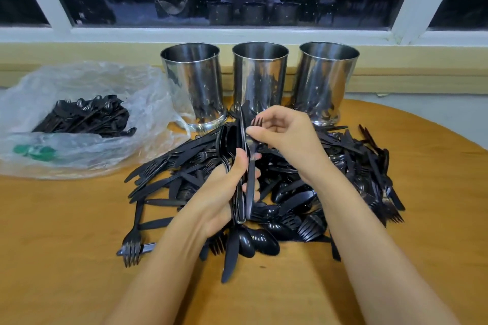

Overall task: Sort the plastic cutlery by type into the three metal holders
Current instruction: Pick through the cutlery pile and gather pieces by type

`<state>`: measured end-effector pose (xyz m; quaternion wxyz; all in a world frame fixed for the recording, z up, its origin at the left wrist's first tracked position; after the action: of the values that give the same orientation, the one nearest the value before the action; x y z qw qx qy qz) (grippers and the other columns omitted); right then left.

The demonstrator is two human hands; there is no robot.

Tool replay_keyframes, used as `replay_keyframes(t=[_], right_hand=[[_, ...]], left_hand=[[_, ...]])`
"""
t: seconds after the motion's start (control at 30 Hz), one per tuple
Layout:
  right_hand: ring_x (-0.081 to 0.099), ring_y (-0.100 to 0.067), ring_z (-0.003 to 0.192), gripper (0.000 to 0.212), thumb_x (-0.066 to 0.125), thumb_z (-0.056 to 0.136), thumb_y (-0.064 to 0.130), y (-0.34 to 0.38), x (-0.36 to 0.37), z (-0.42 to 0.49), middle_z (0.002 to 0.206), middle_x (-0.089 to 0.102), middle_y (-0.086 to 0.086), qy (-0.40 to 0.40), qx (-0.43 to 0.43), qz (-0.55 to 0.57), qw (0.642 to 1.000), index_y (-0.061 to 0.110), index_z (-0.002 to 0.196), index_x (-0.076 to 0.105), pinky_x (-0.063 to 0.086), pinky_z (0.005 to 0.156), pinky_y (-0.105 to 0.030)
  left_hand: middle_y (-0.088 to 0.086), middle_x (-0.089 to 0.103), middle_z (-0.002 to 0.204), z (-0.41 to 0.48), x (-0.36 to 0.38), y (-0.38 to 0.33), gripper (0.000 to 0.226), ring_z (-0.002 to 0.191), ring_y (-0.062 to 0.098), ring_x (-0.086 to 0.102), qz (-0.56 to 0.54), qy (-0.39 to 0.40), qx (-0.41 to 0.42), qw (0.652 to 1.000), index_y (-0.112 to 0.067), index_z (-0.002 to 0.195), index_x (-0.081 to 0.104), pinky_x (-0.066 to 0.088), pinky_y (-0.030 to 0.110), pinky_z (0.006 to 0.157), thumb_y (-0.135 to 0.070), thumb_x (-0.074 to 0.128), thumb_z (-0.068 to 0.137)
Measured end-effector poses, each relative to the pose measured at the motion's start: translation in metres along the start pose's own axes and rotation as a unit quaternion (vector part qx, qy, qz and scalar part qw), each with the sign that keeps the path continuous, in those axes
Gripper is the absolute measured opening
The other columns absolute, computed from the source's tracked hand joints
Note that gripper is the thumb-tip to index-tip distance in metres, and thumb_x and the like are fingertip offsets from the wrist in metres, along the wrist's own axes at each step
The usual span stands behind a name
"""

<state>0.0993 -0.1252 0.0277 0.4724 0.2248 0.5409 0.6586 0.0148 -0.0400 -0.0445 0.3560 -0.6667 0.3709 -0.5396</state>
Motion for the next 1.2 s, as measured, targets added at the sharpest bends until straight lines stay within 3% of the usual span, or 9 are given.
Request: replay_keyframes(t=[0.13, 0.3, 0.43, 0.63, 0.77, 0.9, 1.0, 1.2], right_hand=[[0.055, -0.005, 0.067, 0.014, 0.079, 0.078, 0.008, -0.005, 0.004, 0.001, 0.075, 0.064, 0.002, -0.035, -0.010, 0.003, 0.999, 0.015, 0.078, 0.067, 0.052, 0.068, -0.020], [0.061, -0.007, 0.074, 0.030, 0.075, 0.083, 0.013, -0.006, -0.001, -0.005, 0.089, 0.067, -0.001, -0.024, -0.007, 0.002, 1.000, 0.012, 0.111, 0.064, 0.055, 0.079, -0.024], [0.059, -0.004, 0.075, 0.015, 0.072, 0.085, 0.013, -0.014, -0.031, -0.022, 0.087, 0.067, 0.002, -0.034, 0.010, -0.080, 0.996, 0.014, 0.100, 0.069, 0.052, 0.075, -0.021], [0.063, -0.006, 0.075, 0.011, 0.074, 0.084, 0.014, -0.040, -0.057, -0.079, 0.082, 0.070, 0.006, 0.060, 0.087, -0.194, 0.975, 0.020, 0.094, 0.072, 0.048, 0.072, -0.012], [0.059, 0.001, 0.077, 0.022, 0.078, 0.080, 0.017, -0.044, -0.062, -0.103, 0.092, 0.068, 0.012, 0.094, 0.119, -0.245, 0.958, 0.027, 0.098, 0.071, 0.044, 0.066, -0.009], [0.053, 0.003, 0.094, 0.038, 0.082, 0.076, 0.020, -0.047, -0.057, -0.116, 0.106, 0.059, 0.020, 0.164, 0.139, -0.320, 0.923, 0.033, 0.108, 0.067, 0.041, 0.072, -0.011], [0.050, 0.000, 0.097, 0.037, 0.079, 0.079, 0.017, -0.050, -0.055, -0.117, 0.106, 0.054, 0.021, 0.168, 0.121, -0.353, 0.912, 0.033, 0.109, 0.066, 0.043, 0.083, -0.018], [0.051, -0.002, 0.105, 0.021, 0.066, 0.090, 0.020, -0.048, -0.058, -0.109, 0.104, 0.061, 0.020, 0.091, 0.025, -0.346, 0.934, 0.030, 0.107, 0.073, 0.047, 0.093, -0.030]], left_hand=[[0.000, 0.041, 0.071, -0.003, 0.006, 0.002, 0.043, 0.057, 0.008, 0.035, 0.034, 0.033, 0.002, 0.999, -0.004, 0.113, 0.054, 0.038, 0.019, 0.052, -0.036, 0.066, 0.086], [-0.001, 0.050, 0.070, -0.001, 0.000, -0.002, 0.020, 0.057, 0.010, 0.043, 0.013, -0.007, 0.020, 1.000, -0.008, 0.118, 0.057, 0.041, 0.021, 0.053, -0.015, 0.051, 0.100], [-0.001, 0.051, 0.070, -0.001, -0.010, -0.009, 0.018, 0.056, 0.009, 0.045, -0.036, -0.040, 0.054, 0.997, -0.010, 0.117, 0.057, 0.043, 0.020, 0.053, -0.015, 0.051, 0.100], [-0.001, 0.051, 0.072, 0.000, -0.016, -0.010, 0.020, 0.058, 0.009, 0.043, -0.064, -0.073, 0.069, 0.993, -0.010, 0.120, 0.053, 0.043, 0.019, 0.053, -0.016, 0.052, 0.101], [-0.001, 0.051, 0.072, -0.004, -0.014, -0.008, 0.018, 0.058, 0.009, 0.044, -0.073, -0.070, 0.072, 0.992, -0.010, 0.118, 0.054, 0.044, 0.019, 0.053, -0.015, 0.051, 0.101], [-0.002, 0.052, 0.070, -0.005, -0.016, -0.009, 0.014, 0.056, 0.008, 0.046, -0.087, -0.068, 0.075, 0.991, -0.011, 0.114, 0.054, 0.045, 0.019, 0.053, -0.014, 0.051, 0.101], [-0.002, 0.052, 0.069, -0.005, -0.018, -0.009, 0.012, 0.056, 0.007, 0.046, -0.091, -0.075, 0.078, 0.990, -0.011, 0.112, 0.054, 0.045, 0.019, 0.053, -0.013, 0.051, 0.101], [-0.002, 0.052, 0.071, -0.004, -0.018, -0.007, 0.024, 0.058, 0.008, 0.045, -0.101, -0.077, 0.068, 0.990, -0.009, 0.123, 0.051, 0.045, 0.019, 0.053, -0.013, 0.053, 0.099]])
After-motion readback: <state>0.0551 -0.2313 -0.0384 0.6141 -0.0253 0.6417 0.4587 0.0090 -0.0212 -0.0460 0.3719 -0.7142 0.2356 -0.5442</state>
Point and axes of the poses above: each hand's wrist, its own z-axis towards the middle knuckle, its own x-axis out of the palm, y = z × x, the point moved 6 cm from there along z, towards the middle knuckle
